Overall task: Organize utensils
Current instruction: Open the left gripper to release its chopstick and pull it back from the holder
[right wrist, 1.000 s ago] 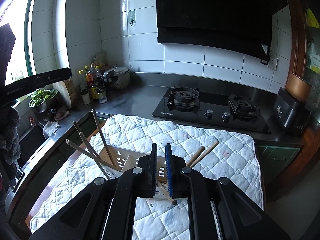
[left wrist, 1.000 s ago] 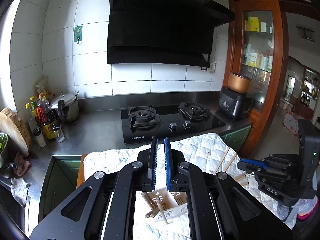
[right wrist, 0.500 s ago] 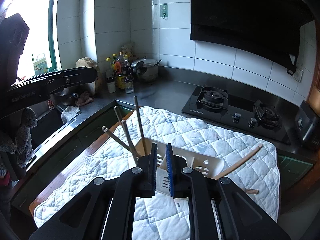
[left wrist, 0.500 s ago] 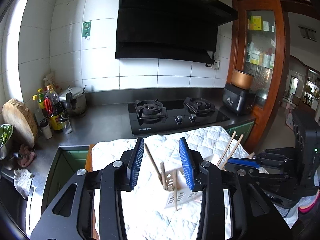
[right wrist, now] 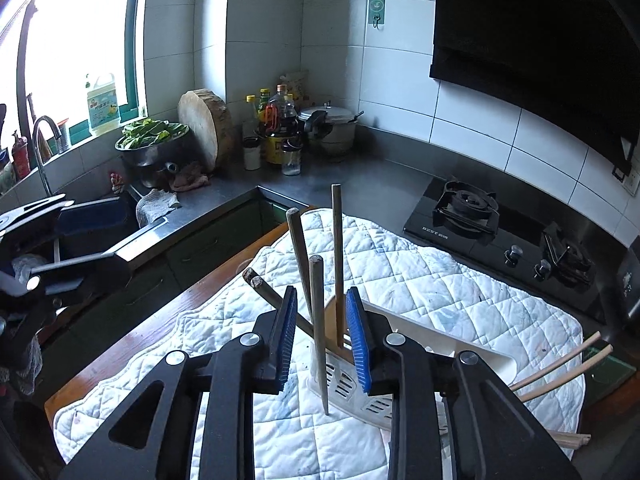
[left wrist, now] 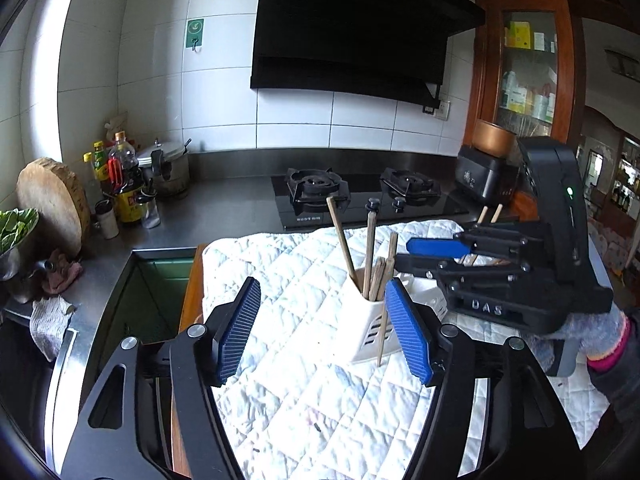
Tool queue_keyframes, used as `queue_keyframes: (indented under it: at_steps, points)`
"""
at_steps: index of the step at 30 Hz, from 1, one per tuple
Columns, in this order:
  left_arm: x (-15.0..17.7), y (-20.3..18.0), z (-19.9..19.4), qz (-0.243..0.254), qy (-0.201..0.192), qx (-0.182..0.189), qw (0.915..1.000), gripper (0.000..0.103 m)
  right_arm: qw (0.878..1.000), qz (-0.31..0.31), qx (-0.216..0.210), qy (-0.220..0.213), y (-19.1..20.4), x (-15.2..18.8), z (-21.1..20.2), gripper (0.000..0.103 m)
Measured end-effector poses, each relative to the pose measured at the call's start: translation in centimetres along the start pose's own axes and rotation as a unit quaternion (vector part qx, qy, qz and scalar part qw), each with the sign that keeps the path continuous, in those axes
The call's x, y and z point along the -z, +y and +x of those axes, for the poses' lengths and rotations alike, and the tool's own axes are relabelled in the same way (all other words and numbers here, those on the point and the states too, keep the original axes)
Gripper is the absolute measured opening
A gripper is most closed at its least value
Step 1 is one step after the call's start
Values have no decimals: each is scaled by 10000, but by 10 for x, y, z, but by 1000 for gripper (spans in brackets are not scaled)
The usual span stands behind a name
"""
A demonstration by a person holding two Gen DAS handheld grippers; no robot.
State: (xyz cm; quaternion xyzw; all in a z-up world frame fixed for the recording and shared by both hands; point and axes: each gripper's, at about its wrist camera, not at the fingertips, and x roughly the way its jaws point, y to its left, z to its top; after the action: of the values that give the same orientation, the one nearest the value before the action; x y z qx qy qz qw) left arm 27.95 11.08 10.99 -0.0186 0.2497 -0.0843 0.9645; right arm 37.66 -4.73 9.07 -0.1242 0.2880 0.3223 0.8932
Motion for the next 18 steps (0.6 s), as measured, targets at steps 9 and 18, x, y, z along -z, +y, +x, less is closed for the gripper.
queue_keyframes:
  at_steps: [9,18]
  points:
    - [36,9,2,-132,171,-123,9997,75,9999,67,-49,119,-1,-9,24,7]
    - [62,4,11,-99,390,-144,9991,79,9998,205,28,-76,-5,-25,-9,7]
